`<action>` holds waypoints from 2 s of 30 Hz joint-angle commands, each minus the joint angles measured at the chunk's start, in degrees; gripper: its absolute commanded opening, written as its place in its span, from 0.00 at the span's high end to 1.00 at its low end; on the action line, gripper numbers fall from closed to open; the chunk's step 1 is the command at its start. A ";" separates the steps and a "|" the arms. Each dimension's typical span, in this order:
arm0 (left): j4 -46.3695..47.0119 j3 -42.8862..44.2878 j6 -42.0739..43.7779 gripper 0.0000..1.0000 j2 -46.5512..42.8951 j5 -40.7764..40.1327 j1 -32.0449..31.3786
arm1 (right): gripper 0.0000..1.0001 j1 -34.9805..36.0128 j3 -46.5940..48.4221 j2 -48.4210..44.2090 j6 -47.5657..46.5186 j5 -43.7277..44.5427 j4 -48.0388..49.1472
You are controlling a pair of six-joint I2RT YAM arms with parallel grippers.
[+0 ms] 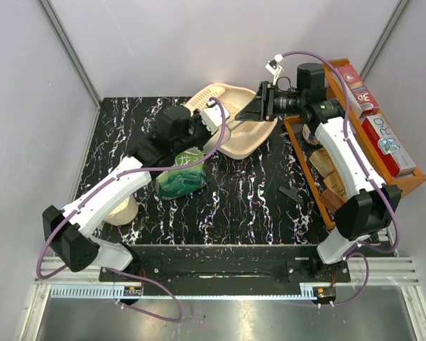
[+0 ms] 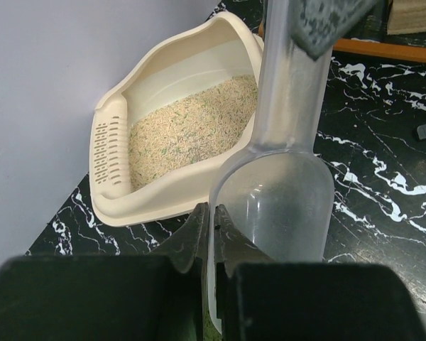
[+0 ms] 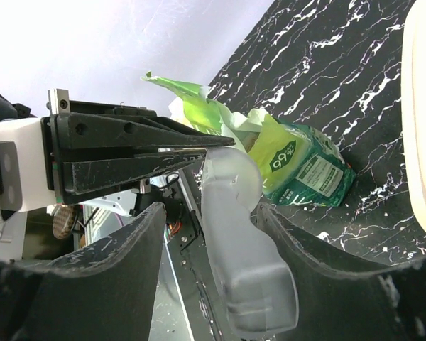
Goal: Fill the litter box with clean litter
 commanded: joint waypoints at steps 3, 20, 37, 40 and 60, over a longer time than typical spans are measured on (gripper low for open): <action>4.03 3.41 -1.76 1.00 0.78 1.15 0.24 | 0.42 1.58 0.25 -2.87 -2.71 1.73 -0.20; -1.23 4.46 -0.26 0.37 -1.06 5.88 2.69 | 1.00 1.85 2.17 -2.61 -8.57 6.82 -2.83; -36.84 5.36 10.19 0.14 -11.26 4.93 17.29 | 1.00 6.59 23.19 8.90 -19.93 5.68 -12.50; -35.79 3.50 10.72 0.16 -11.26 3.09 17.64 | 1.00 9.58 22.66 9.60 -23.78 8.92 -14.35; -39.73 7.27 10.02 0.86 -4.23 9.04 18.17 | 1.00 17.49 20.21 10.31 -34.89 21.50 -24.38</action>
